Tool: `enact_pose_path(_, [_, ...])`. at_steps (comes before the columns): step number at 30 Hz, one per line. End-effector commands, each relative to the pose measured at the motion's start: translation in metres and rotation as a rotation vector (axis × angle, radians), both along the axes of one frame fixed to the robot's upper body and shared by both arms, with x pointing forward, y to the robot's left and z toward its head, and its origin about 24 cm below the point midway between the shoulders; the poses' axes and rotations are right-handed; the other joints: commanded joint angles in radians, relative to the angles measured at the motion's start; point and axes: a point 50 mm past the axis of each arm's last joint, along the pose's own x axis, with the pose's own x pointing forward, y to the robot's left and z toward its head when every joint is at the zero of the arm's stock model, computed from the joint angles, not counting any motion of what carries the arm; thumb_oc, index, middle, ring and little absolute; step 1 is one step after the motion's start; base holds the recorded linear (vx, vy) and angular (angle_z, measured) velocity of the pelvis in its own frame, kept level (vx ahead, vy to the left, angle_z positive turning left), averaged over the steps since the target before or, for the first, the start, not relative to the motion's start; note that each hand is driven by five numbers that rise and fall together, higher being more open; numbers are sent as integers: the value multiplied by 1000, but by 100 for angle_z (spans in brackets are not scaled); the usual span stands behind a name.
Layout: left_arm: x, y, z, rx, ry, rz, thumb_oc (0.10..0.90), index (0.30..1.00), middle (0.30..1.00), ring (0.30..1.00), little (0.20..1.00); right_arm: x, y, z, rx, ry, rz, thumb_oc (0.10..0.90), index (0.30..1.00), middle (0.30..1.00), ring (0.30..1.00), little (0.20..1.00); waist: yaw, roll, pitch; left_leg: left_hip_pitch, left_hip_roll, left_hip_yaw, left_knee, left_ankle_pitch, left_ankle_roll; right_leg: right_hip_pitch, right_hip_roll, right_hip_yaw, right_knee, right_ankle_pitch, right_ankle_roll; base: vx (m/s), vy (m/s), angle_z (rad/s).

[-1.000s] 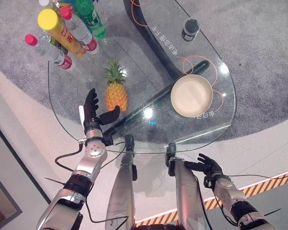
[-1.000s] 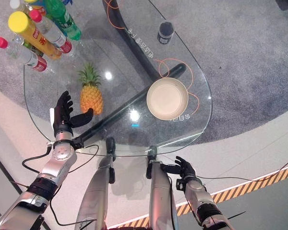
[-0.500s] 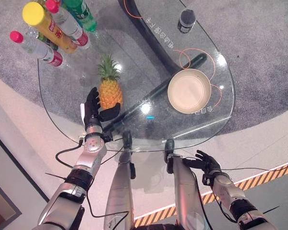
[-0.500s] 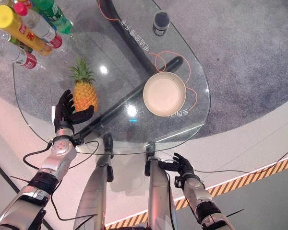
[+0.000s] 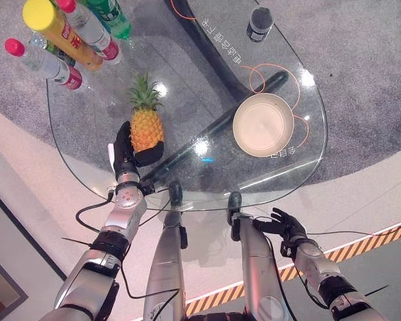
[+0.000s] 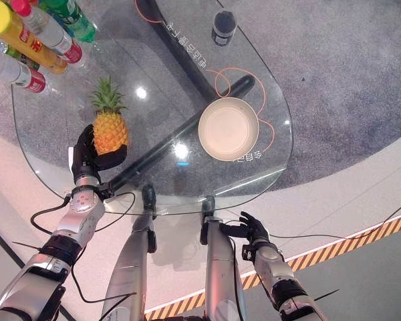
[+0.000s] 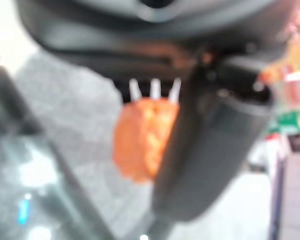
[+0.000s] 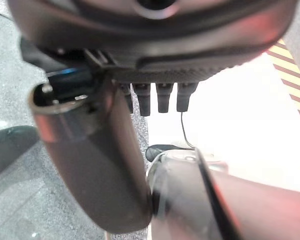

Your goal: Pick up the fruit to the plate

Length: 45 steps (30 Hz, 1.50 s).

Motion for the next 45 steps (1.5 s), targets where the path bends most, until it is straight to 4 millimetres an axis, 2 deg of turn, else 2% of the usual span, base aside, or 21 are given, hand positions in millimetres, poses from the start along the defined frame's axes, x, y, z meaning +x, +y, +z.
enact_pose_path(1, [8,-9,14,-15,-42,-20,800,900,900,900,900,-48,-9,-38,-89,250,3,800,900,900,900,900,-24,-15,-6,-41,-66,44,193,-119,53,23,15,-3,-278,274,29,0,0,0])
enact_pose_path(10, [15,-13,18,-11,-15,-31,800,900,900,900,900,-44,-7,-37,-90,243,7,800,900,900,900,900,-32,-15,-6,-47,-66,50,188,-116,53,15,18,2,-284,279,30,0,0,0])
enact_pose_path(12, [16,-15,18,-5,-7,-40,226,408,408,408,326,-43,-6,-36,-91,240,10,800,900,900,900,900,-33,-16,-6,-49,-66,51,188,-116,53,14,17,2,-286,281,31,0,0,0])
enact_pose_path(13, [16,-15,17,0,4,-43,100,300,300,300,200,-43,-7,-36,-91,240,9,800,900,900,900,900,-33,-16,-6,-49,-66,51,189,-116,53,13,17,2,-285,282,31,0,0,0])
enact_pose_path(30, [16,-7,7,4,66,-8,100,300,300,300,200,-42,-8,-38,-99,239,1,800,900,900,900,900,-27,-13,-6,-28,-70,49,172,-113,50,35,13,-3,-297,280,35,0,0,0])
enact_pose_path(38, [14,2,2,-6,82,18,100,300,300,300,200,-42,-15,-38,-73,235,-90,800,900,900,900,900,-20,-11,-6,7,-69,48,163,-114,49,71,15,-7,-298,269,35,0,0,0])
enact_pose_path(45, [8,9,0,-6,55,51,100,300,300,300,200,-48,-31,-37,-1,205,-394,800,900,900,900,900,-12,-8,-6,50,-66,48,161,-123,51,115,13,-9,-296,258,35,0,0,0])
